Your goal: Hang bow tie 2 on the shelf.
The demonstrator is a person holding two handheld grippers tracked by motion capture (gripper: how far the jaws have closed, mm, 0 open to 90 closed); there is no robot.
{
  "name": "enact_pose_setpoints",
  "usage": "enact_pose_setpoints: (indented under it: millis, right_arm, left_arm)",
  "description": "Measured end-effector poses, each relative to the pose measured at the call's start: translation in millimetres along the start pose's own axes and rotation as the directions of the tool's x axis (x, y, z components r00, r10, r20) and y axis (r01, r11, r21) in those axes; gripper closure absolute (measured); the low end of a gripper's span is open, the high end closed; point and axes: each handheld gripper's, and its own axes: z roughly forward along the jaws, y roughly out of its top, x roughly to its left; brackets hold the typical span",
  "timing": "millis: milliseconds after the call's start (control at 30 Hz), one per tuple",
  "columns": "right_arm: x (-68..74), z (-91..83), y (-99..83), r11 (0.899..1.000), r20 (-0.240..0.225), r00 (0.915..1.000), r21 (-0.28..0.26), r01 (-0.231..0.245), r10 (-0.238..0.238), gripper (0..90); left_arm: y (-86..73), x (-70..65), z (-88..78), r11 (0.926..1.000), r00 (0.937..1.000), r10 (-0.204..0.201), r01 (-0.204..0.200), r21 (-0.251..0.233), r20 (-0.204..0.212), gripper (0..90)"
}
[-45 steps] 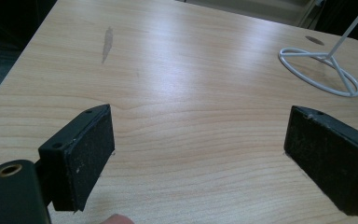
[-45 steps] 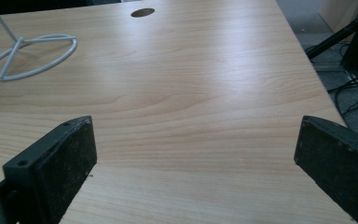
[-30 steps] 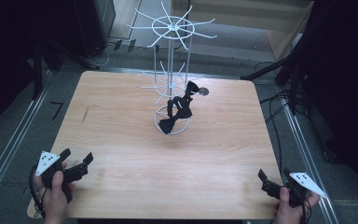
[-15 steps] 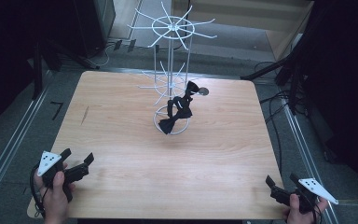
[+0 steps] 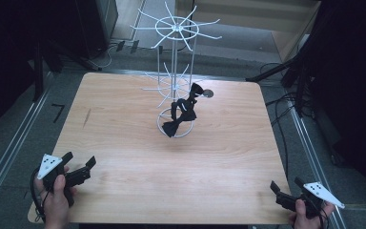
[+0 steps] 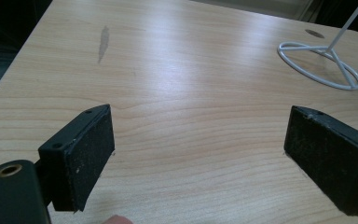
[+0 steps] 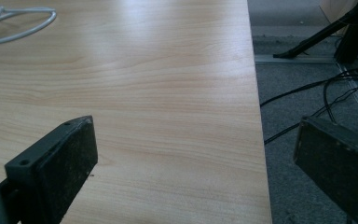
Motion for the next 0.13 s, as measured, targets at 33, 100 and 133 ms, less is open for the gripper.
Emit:
enact_pose_setpoints:
  millis: [33, 100, 133]
  right_arm:
    - [-0.1, 0.2, 0.1, 1.000, 0.001, 1.0000, 0.001, -0.002, 0.002, 0.1]
    - [-0.9, 0.5, 0.2, 1.000, 0.002, 0.9999, -0.003, -0.016, 0.016, 0.1]
    - [-1.1, 0.5, 0.2, 1.000, 0.004, 0.9998, -0.003, -0.017, 0.017, 0.1]
  left_arm:
    - [0.0, 0.1, 0.0, 1.0000, 1.0000, 0.000, 0.000, 0.001, 0.001, 9.3]
    - [0.0, 0.1, -0.1, 1.0000, 1.0000, -0.001, 0.001, 0.001, 0.001, 9.3]
    - [0.0, 0.1, -0.3, 1.0000, 1.0000, 0.000, 0.000, 0.002, 0.001, 9.3]
